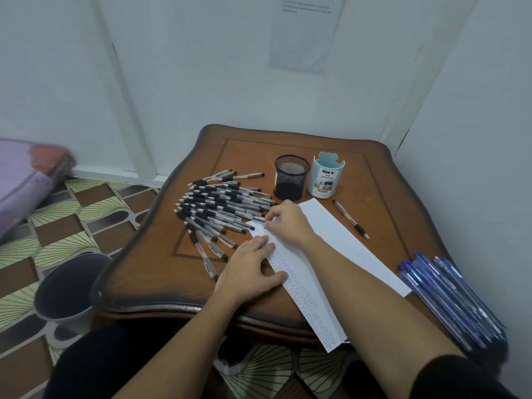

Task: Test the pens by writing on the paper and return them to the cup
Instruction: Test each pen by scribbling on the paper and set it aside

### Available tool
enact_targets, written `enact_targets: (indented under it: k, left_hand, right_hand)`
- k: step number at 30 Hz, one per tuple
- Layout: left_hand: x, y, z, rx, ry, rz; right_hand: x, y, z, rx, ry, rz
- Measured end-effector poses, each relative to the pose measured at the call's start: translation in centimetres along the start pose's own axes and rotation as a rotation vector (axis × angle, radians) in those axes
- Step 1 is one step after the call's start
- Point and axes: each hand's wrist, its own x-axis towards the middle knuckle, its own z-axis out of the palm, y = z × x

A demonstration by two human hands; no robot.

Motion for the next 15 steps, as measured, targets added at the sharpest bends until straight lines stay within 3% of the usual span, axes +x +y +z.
enact_targets:
  k: [2,9,12,15]
  left_hand:
    - [0.0,0.0,0.1,-0.002,0.0,-0.001]
    - [0.0,0.0,0.0,-0.009,-0.012,-0.008]
    - [-0.1,0.1,-0.1,-0.001,-0.025,-0.021]
    - [-0.1,0.2,-0.2,0.001,-0.031,-0.031]
  right_hand:
    - [-0.5,0.1,-0.9,0.139,0.044,-0.005]
    - [-3.4,0.9,-6.4,1.035,0.362,0.189]
    - [-4.6,1.3,-7.7,1.226,0.442,0.18]
    - [-6.0,0.9,-8.2,1.237,0.461,0.189]
